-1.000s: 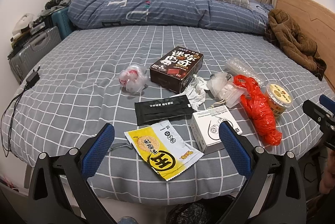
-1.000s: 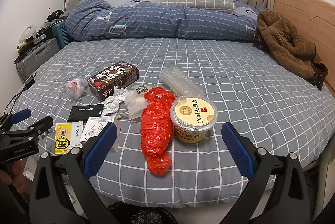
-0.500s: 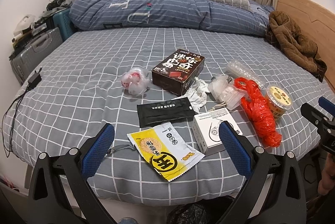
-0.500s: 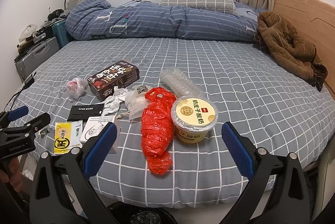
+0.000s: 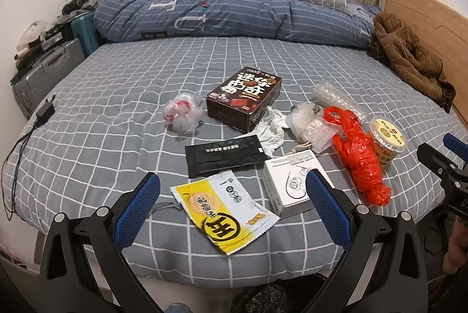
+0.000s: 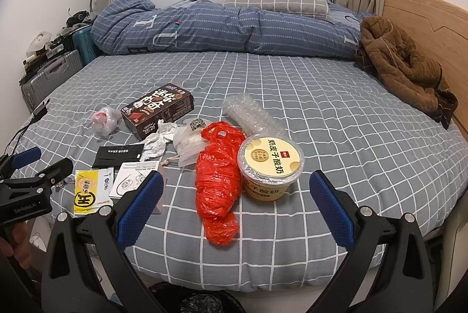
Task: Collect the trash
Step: 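Grasp the white earphone box with the left tool while the right tool grasps the yogurt cup, then carry the yogurt cup in the right tool over the black trash bin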
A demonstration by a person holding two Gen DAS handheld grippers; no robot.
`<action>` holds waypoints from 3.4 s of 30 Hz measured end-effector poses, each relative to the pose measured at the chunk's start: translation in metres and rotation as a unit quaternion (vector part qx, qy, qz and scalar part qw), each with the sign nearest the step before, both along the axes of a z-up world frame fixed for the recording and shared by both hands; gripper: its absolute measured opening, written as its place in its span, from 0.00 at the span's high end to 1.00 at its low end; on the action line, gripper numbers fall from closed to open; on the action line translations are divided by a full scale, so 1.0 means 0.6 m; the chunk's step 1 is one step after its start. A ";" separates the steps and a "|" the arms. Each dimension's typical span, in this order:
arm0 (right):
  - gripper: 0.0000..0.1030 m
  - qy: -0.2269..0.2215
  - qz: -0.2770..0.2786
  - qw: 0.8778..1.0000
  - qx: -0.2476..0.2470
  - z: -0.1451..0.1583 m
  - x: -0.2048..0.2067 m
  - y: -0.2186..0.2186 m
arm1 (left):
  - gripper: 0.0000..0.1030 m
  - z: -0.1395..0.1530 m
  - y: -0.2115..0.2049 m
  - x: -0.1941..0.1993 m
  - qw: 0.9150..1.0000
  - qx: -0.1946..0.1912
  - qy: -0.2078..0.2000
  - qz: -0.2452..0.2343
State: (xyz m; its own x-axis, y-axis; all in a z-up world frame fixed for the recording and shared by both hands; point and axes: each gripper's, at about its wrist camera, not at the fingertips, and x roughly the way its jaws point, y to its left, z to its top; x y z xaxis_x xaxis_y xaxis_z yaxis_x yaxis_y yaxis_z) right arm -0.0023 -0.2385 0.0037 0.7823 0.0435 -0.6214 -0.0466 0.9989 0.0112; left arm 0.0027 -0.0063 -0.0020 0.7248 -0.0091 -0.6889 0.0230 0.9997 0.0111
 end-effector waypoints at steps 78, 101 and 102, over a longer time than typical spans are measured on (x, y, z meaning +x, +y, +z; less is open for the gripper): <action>0.18 0.018 -0.027 0.999 0.009 -0.021 0.025 -0.039 | 0.30 -0.036 -0.068 0.007 0.998 -0.014 0.045 -0.033; 0.18 -0.006 -0.010 1.000 0.018 0.092 -0.148 0.028 | 0.30 0.054 -0.036 -0.155 0.999 -0.029 0.026 -0.026; 0.18 -0.006 -0.009 1.000 0.017 0.094 -0.154 0.029 | 0.30 0.054 -0.034 -0.161 0.999 -0.031 0.026 -0.025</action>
